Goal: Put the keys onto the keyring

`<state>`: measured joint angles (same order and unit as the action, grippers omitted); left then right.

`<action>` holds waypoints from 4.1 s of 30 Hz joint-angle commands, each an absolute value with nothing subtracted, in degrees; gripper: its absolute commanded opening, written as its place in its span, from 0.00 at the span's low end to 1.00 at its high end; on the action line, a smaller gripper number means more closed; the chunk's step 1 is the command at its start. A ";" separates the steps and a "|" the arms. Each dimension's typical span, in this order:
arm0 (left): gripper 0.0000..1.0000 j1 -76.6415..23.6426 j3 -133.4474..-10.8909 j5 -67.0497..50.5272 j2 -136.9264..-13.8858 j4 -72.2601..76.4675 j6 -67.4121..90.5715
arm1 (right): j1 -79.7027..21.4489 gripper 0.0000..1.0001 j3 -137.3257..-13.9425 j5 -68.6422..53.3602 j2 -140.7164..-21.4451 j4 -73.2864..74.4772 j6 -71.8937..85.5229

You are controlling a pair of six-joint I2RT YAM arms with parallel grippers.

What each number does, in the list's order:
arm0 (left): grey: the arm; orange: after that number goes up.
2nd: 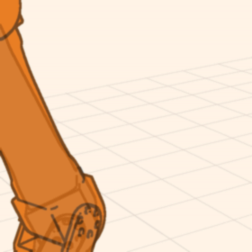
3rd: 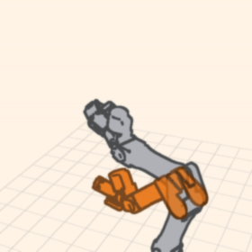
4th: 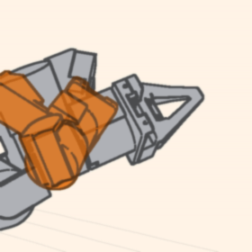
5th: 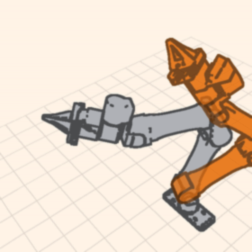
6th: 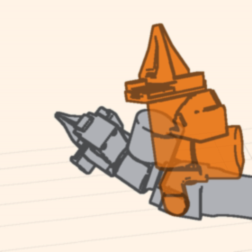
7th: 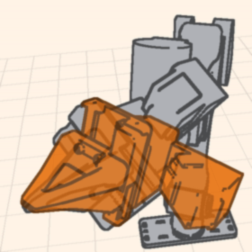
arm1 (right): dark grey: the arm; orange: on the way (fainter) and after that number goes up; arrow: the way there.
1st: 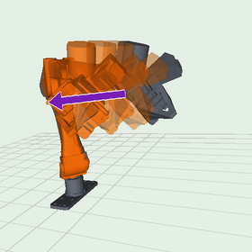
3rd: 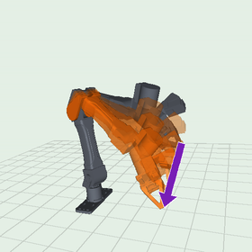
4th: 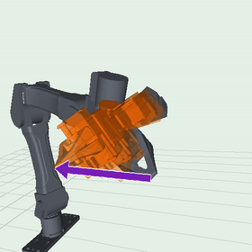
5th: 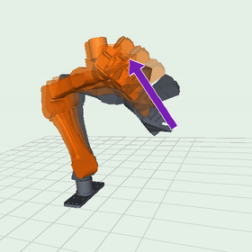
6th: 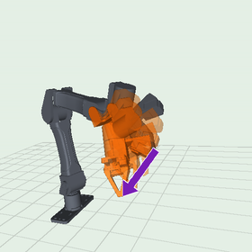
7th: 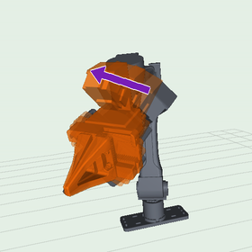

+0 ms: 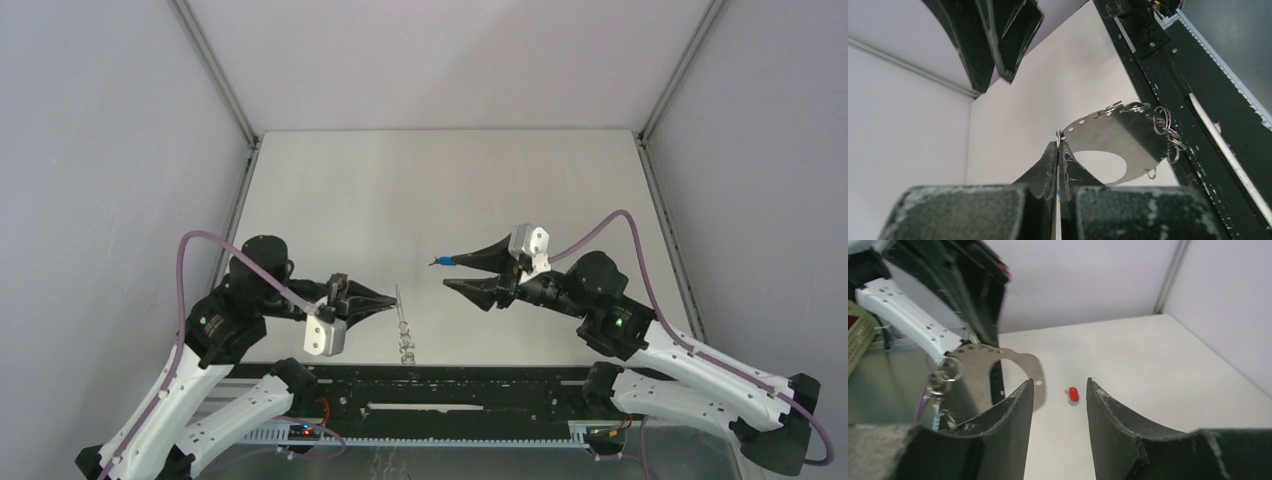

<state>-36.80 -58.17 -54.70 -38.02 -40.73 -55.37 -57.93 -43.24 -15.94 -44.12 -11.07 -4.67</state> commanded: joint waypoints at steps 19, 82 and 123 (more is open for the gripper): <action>0.00 -36.04 -53.53 -53.76 -36.85 -39.19 -49.97 | -45.77 0.71 -53.61 14.74 -82.11 -5.55 20.18; 0.00 -23.99 -52.46 -63.33 -39.23 -47.87 -45.62 | -45.90 0.31 -68.62 10.77 -110.25 -1.21 9.62; 0.00 -24.07 -53.94 -72.57 -41.30 -46.01 -42.33 | -48.18 0.00 -39.16 -14.33 -64.25 -14.63 -5.69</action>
